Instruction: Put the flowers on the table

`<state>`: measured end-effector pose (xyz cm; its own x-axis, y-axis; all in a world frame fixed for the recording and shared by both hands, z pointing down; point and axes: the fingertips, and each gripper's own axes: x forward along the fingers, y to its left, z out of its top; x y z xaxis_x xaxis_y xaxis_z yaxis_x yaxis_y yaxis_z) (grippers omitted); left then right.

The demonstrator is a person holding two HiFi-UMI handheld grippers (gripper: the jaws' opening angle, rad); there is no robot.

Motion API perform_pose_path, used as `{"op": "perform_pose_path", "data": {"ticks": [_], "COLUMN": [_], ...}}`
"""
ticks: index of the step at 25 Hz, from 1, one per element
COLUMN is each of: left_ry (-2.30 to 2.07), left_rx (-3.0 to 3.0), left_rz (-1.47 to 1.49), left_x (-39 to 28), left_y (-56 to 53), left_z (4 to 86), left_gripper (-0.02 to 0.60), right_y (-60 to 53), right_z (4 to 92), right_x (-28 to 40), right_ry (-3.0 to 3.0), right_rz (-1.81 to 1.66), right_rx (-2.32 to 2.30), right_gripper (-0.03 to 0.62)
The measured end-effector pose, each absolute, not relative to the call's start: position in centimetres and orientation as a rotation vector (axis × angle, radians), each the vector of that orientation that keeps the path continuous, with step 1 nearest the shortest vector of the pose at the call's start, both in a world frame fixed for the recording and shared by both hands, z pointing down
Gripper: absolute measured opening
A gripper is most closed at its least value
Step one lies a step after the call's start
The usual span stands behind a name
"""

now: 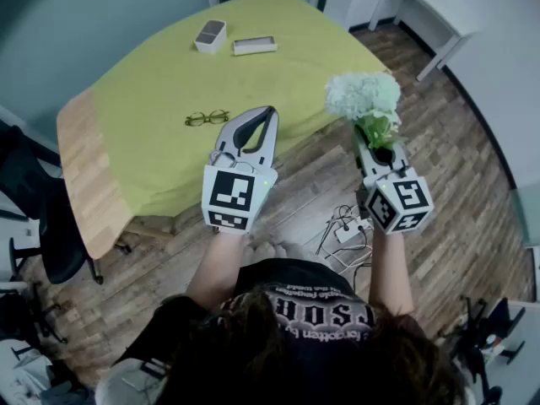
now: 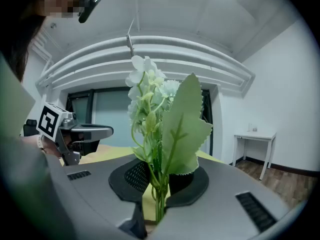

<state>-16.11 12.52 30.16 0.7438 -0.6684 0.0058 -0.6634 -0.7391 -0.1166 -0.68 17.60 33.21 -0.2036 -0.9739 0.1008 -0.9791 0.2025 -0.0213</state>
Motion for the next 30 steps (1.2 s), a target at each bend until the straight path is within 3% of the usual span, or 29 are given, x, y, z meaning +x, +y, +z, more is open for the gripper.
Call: {"op": "perform_pose_path", "data": {"ticks": [12,30], "left_ry": [1.061,1.117], "left_rx": [-2.857,-2.823], "left_rz": [-0.061,-0.124], "left_x": [-16.8,-15.0], "left_y": [11.7,7.7], "left_z": [30.4,30.9], "left_gripper": [0.003,0.003], "right_y": [17.1,12.1], "right_z": [33.1,33.7], "right_x": [-1.9,1.6], "right_ry": [-2.393,-2.422], "right_rz": [0.106,0.137], "right_rx": [1.93,1.915], "right_gripper": [0.069,0.07]}}
